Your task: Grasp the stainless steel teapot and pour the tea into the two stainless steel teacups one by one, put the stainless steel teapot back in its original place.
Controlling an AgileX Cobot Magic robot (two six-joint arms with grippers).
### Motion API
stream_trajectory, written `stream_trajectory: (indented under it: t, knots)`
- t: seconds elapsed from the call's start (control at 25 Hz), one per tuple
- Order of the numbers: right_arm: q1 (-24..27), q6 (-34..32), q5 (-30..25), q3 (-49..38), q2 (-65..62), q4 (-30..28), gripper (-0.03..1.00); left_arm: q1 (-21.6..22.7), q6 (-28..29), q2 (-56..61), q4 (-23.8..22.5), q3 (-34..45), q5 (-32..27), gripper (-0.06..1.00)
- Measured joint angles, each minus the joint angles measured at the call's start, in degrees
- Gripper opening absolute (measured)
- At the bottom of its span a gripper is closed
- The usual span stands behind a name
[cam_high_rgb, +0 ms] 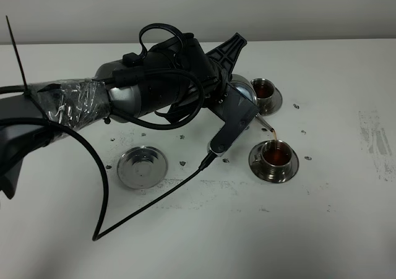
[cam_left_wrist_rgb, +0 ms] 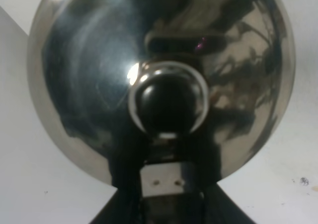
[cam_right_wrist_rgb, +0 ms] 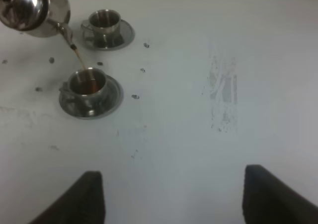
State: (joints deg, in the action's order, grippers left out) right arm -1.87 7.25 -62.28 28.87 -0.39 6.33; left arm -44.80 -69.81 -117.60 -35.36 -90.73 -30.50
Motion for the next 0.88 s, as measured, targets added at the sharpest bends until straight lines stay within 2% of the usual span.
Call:
stream_trajectory:
  t: [0.88]
  knots:
    - [0.00,-0.01,0.00,0.00,0.00,0.00,0.59,0.00,-0.06,0.00,-0.11,0.00,0.54,0.20]
